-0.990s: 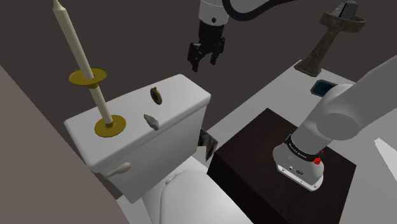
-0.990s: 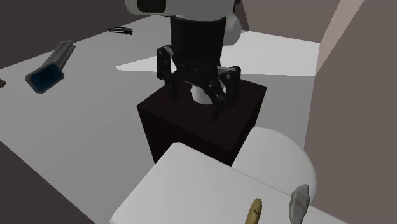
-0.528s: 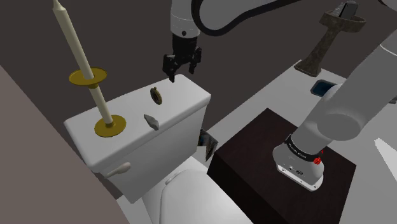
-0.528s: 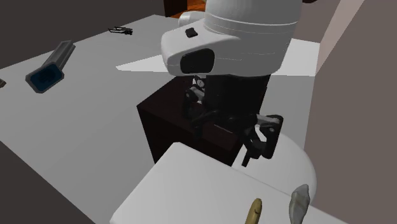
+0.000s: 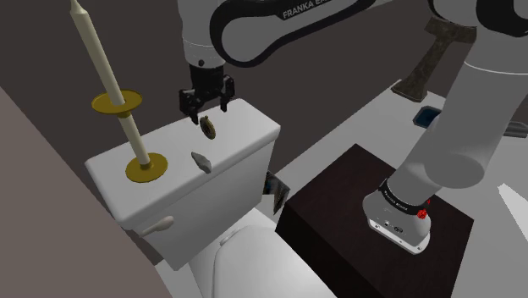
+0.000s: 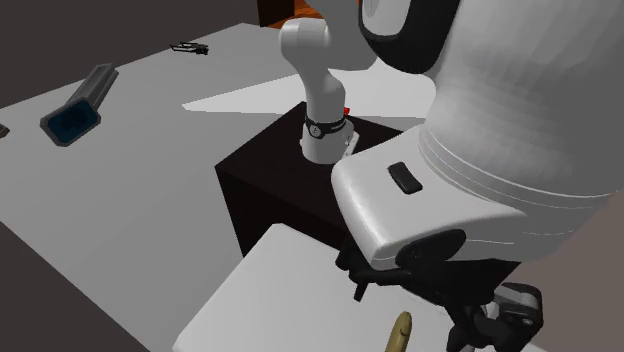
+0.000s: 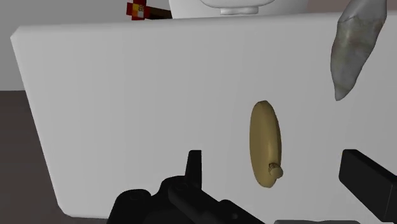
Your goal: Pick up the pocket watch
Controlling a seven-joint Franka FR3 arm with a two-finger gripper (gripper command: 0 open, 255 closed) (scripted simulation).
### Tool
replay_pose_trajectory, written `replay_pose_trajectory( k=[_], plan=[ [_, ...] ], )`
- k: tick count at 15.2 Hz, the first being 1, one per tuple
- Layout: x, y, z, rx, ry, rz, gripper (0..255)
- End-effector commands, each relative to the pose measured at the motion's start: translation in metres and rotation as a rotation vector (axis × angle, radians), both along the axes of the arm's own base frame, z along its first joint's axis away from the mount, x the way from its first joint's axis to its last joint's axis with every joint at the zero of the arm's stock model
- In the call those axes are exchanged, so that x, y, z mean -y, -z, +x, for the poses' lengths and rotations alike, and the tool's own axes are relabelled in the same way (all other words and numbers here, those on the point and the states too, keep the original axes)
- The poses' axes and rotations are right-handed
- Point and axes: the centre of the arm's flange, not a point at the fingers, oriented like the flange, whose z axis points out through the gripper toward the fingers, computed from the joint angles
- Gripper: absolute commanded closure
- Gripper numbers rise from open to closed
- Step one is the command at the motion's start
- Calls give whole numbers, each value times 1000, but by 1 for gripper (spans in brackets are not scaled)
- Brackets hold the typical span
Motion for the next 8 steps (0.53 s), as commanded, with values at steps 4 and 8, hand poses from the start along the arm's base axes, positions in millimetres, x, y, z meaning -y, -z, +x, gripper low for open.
replay_pose_trajectory(
  k=[4,8],
  plan=[
    [-6,24,2,1,-1,1,0],
    [-6,38,2,1,-1,1,0]
  ],
)
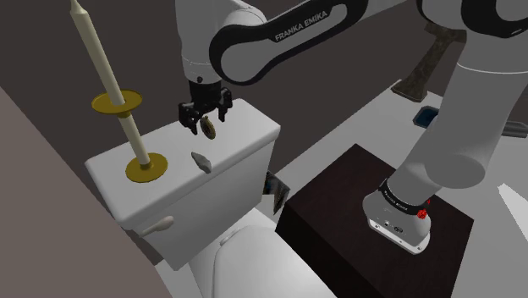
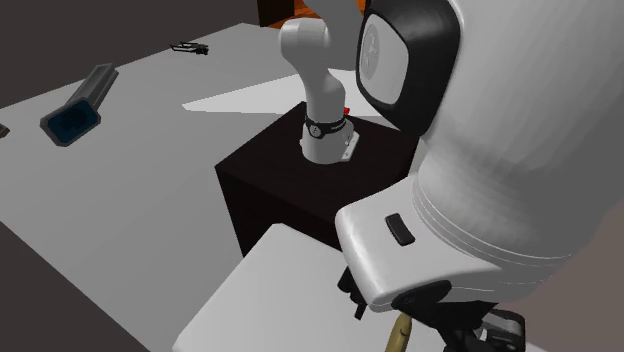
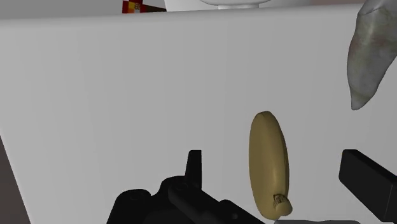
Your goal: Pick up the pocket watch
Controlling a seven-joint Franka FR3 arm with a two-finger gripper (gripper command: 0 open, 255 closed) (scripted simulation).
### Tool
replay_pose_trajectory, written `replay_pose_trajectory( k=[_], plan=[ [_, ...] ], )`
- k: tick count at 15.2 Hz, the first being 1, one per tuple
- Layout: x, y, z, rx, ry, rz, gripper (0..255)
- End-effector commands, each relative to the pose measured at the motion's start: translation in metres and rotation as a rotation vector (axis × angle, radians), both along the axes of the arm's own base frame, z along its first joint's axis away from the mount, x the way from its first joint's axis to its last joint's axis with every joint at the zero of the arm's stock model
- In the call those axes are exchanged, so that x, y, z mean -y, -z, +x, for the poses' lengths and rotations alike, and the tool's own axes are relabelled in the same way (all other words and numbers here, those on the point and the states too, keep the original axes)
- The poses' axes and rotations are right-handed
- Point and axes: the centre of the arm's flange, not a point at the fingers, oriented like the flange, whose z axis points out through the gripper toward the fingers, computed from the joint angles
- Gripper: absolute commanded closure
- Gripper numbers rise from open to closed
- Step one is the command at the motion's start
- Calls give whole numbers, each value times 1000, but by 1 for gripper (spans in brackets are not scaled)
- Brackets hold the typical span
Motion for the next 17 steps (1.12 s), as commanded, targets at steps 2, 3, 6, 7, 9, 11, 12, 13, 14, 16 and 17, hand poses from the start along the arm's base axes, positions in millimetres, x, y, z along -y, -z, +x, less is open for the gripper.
replay_pose_trajectory(
  k=[2,3,6,7,9,11,12,13,14,16,17],
  plan=[
    [0,2,0,0,0,0,255],
    [0,2,0,0,0,0,255],
    [0,2,0,0,0,0,255],
    [0,2,0,0,0,0,255],
    [0,2,0,0,0,0,255],
    [0,-3,-1,0,0,0,255],
    [0,-8,-1,0,0,0,255],
    [0,-13,-1,0,0,0,255],
    [0,-19,-1,0,0,0,255],
    [0,-29,-1,0,0,0,255],
    [0,-35,-1,0,0,0,255]
  ],
)
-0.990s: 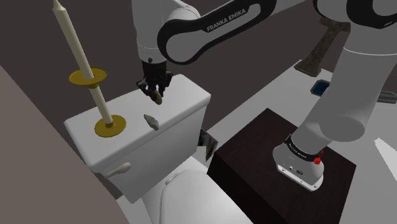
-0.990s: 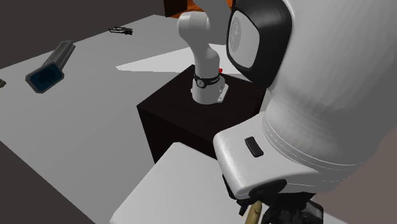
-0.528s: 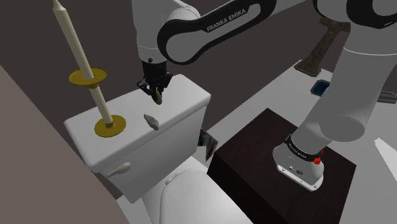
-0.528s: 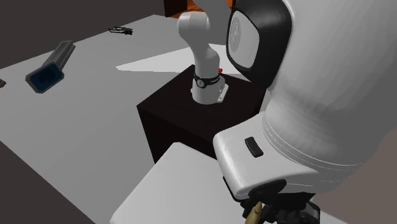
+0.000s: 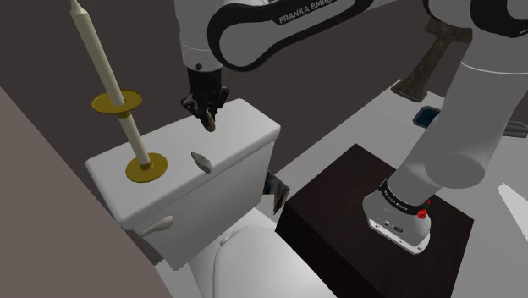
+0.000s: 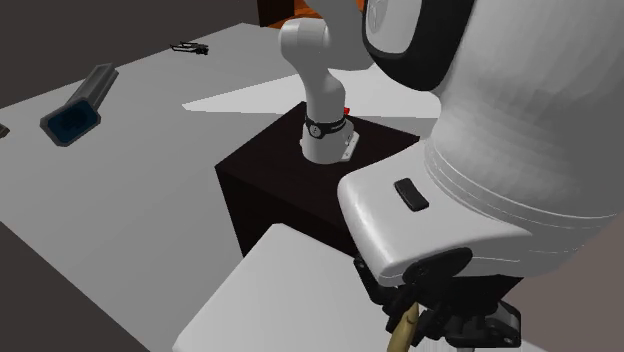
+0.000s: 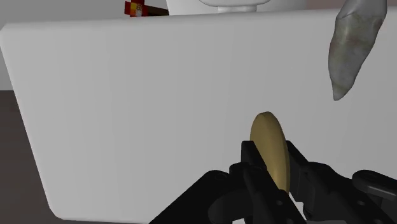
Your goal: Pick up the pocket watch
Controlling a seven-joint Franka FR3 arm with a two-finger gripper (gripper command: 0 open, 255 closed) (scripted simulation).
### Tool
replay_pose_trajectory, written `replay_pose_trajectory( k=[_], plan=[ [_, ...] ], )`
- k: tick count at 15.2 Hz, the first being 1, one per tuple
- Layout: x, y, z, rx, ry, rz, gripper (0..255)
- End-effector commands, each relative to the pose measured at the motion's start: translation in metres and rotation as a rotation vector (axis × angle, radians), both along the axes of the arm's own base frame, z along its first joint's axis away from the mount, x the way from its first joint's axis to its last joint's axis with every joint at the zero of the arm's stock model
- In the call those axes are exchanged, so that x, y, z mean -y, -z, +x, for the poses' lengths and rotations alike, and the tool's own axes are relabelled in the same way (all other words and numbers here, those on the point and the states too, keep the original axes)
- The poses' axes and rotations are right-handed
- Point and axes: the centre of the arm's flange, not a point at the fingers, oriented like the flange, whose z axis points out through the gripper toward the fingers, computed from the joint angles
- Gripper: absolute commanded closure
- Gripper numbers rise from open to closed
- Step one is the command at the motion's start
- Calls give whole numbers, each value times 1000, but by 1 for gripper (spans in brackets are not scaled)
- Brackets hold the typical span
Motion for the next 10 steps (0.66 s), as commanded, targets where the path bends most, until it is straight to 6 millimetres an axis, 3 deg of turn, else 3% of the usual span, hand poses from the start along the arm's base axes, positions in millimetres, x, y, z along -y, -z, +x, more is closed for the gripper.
replay_pose_trajectory(
  k=[1,8,10],
  plan=[
    [0,-11,0,0,0,0,255],
    [0,-48,0,0,0,0,255],
    [0,-49,0,0,0,0,255]
  ],
)
